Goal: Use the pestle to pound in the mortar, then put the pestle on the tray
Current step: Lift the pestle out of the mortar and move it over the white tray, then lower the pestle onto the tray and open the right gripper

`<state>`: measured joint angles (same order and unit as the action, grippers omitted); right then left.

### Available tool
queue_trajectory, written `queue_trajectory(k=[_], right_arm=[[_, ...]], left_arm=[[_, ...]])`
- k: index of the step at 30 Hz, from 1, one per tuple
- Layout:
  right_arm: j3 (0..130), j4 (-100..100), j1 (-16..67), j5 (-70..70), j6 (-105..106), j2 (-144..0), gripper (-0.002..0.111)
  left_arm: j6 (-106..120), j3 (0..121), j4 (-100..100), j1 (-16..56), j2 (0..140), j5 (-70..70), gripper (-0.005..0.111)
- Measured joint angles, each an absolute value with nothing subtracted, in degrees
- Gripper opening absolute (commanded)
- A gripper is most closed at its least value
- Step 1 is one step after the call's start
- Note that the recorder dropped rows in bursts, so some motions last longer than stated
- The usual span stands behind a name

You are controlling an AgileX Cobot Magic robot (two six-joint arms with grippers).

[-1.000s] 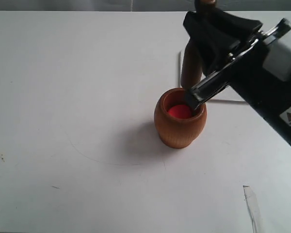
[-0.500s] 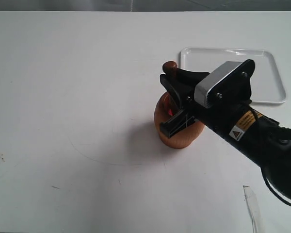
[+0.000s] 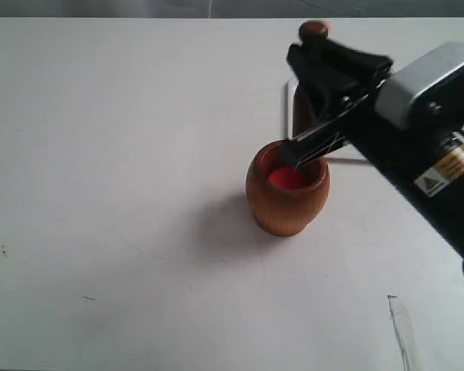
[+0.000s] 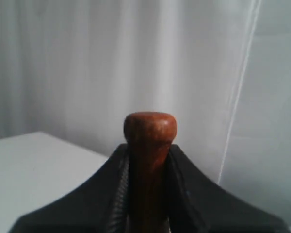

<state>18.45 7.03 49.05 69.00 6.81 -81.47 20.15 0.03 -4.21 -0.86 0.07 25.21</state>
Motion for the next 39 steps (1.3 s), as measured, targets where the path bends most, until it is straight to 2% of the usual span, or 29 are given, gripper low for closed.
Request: queue_trajectory(k=[2,6,8,13,22,26,39], right_arm=[[18.9,10.2,49.0,67.7,10.2,-76.9,0.000],[26.6,29.2,49.0,47.8,35.0,-67.8,0.000],[32.6,41.7,49.0,39.3,51.0,-67.8,0.000],[46.0,62.8,45.9,32.3,76.2,-75.1,0.000],[53.6,73.6,27.4,8.0,78.9,-89.5,0.000],[53.7,74.0,21.9,3.5,78.9,-95.0,0.000],[58.5,67.7,18.3,2.8,79.1,-111.0,0.000]], left_arm=[[20.1,0.0,-4.2,-0.9,0.1,25.2,0.000],[20.1,0.0,-4.2,-0.9,0.1,25.2,0.000],[20.1,0.0,-4.2,-0.9,0.1,25.2,0.000],[20.1,0.0,-4.2,-0.9,0.1,25.2,0.000],[20.1,0.0,-4.2,-0.9,0.1,25.2,0.000],[20.1,0.0,-4.2,-0.9,0.1,25.2,0.000],[20.1,0.0,-4.2,-0.9,0.1,25.2,0.000]])
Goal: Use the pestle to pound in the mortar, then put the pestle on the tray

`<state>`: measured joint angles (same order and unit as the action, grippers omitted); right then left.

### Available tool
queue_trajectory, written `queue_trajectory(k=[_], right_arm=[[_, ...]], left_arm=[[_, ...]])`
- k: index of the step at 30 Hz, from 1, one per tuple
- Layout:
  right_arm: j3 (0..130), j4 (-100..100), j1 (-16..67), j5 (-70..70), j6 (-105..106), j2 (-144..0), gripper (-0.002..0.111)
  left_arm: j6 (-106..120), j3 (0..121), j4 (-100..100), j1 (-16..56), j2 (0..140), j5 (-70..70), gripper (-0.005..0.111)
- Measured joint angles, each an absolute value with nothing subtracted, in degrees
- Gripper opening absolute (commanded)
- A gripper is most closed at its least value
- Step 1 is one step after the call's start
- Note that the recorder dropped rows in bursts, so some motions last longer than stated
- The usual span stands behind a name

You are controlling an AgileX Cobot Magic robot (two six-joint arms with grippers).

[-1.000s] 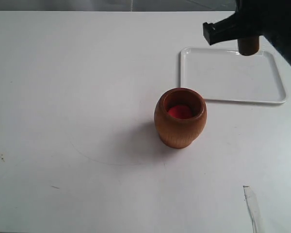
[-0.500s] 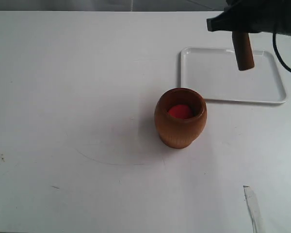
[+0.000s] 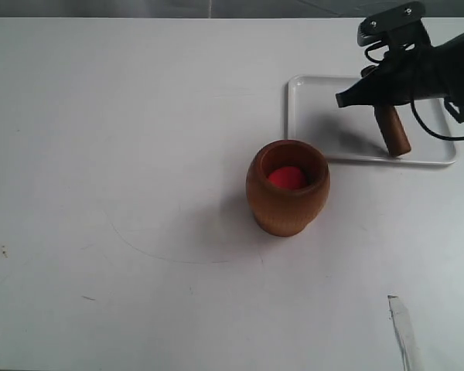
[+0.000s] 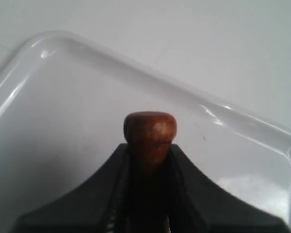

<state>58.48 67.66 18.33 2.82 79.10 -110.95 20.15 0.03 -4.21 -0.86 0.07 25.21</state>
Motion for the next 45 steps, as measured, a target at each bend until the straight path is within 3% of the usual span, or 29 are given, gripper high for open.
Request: queue_trajectory(k=[15,18,24,29,32,34,39,45], right_arm=[[66.5,66.6,18.3,1.3,79.1,-121.6,0.002],[66.5,65.6,18.3,1.3,79.2,-122.0,0.011],[66.8,65.0,18.3,1.3,79.4,-122.2,0.044],[66.8,65.0,18.3,1.1,79.4,-121.0,0.056],[66.8,65.1,18.3,0.3,79.2,-118.0,0.054],[66.8,65.8,18.3,-1.3,78.5,-114.9,0.047],[66.8,67.2,18.3,-11.8,78.0,-107.5,0.000],[66.0,67.0,18.3,-23.6,76.7,-97.2,0.000]], left_arm=[[20.1,0.0,-4.2,-0.9,0.1,25.2,0.000],[20.1,0.0,-4.2,-0.9,0.1,25.2,0.000],[20.1,0.0,-4.2,-0.9,0.1,25.2,0.000],[20.1,0.0,-4.2,-0.9,0.1,25.2,0.000],[20.1,0.0,-4.2,-0.9,0.1,25.2,0.000],[20.1,0.0,-4.2,-0.9,0.1,25.2,0.000],[20.1,0.0,-4.2,-0.9,0.1,25.2,0.000],[20.1,0.0,-4.2,-0.9,0.1,25.2,0.000]])
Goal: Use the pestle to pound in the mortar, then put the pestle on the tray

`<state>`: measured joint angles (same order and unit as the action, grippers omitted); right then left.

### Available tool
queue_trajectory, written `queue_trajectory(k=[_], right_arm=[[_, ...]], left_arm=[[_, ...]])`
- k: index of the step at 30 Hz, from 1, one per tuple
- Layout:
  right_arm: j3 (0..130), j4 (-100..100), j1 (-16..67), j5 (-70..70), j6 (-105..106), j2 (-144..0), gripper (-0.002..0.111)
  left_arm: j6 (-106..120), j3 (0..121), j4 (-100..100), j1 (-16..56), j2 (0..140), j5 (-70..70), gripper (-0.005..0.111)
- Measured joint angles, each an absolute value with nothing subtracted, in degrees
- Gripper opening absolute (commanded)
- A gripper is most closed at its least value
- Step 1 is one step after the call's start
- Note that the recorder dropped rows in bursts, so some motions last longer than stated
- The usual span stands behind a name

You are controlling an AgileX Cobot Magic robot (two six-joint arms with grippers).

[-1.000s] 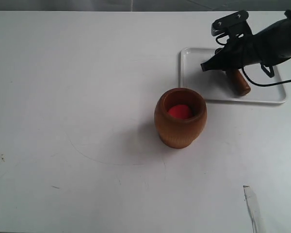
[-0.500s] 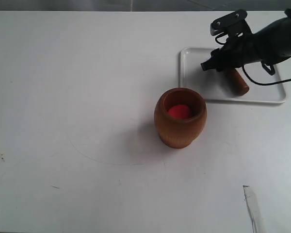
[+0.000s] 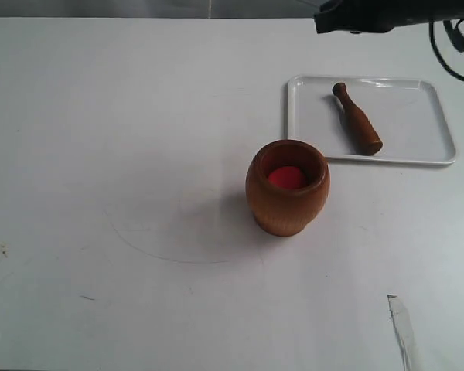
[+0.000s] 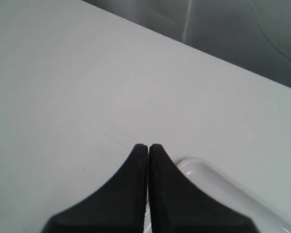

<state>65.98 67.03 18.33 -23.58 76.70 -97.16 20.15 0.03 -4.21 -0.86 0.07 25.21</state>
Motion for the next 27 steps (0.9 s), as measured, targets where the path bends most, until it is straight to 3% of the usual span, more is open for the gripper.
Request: queue_trajectory(k=[16,27], right_arm=[[44.4,66.2,18.7,-22.6,75.5,-53.0,0.000],[40.3,66.9,18.8,-47.5,72.1,-31.8,0.000]], left_arm=[[20.1,0.0,-4.2,-0.9,0.1,25.2,0.000],[20.1,0.0,-4.2,-0.9,0.1,25.2,0.000]])
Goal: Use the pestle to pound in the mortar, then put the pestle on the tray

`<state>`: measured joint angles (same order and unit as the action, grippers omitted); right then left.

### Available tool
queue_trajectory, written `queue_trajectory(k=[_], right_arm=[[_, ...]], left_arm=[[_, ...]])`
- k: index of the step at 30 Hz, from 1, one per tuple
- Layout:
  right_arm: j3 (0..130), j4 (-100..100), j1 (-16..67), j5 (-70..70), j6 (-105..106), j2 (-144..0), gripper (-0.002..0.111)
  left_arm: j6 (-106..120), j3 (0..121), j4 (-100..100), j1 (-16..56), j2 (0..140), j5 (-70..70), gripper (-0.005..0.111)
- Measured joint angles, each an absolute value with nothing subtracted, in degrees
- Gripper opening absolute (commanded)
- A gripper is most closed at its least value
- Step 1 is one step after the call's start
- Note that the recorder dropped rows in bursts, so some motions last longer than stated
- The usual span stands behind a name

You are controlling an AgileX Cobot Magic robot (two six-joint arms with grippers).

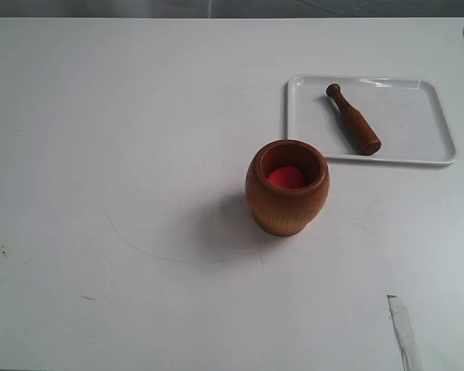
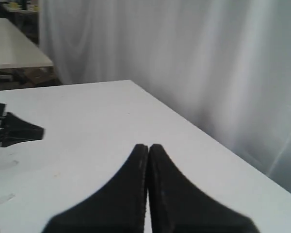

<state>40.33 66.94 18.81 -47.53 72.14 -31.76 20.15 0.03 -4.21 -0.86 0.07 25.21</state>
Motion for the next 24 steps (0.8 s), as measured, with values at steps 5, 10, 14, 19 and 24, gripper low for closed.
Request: queue_trajectory(k=[5,10,14,19,24], right_arm=[[40.3,66.9,18.8,-54.5,71.7,-27.8,0.000],[40.3,66.9,18.8,-57.0,71.7,-26.8,0.000],[40.3,66.8,18.8,-57.1,71.7,-26.8,0.000],[40.3,66.8,18.8,-57.2,71.7,-26.8,0.000],[40.3,65.7,18.8,-56.5,69.6,-26.8,0.000]], left_arm=[[20.1,0.0,-4.2,-0.9,0.1,25.2,0.000],[20.1,0.0,-4.2,-0.9,0.1,25.2,0.000],[20.1,0.0,-4.2,-0.9,0.1,25.2,0.000],[20.1,0.0,-4.2,-0.9,0.1,25.2,0.000],[20.1,0.0,-4.2,-0.9,0.1,25.2,0.000]])
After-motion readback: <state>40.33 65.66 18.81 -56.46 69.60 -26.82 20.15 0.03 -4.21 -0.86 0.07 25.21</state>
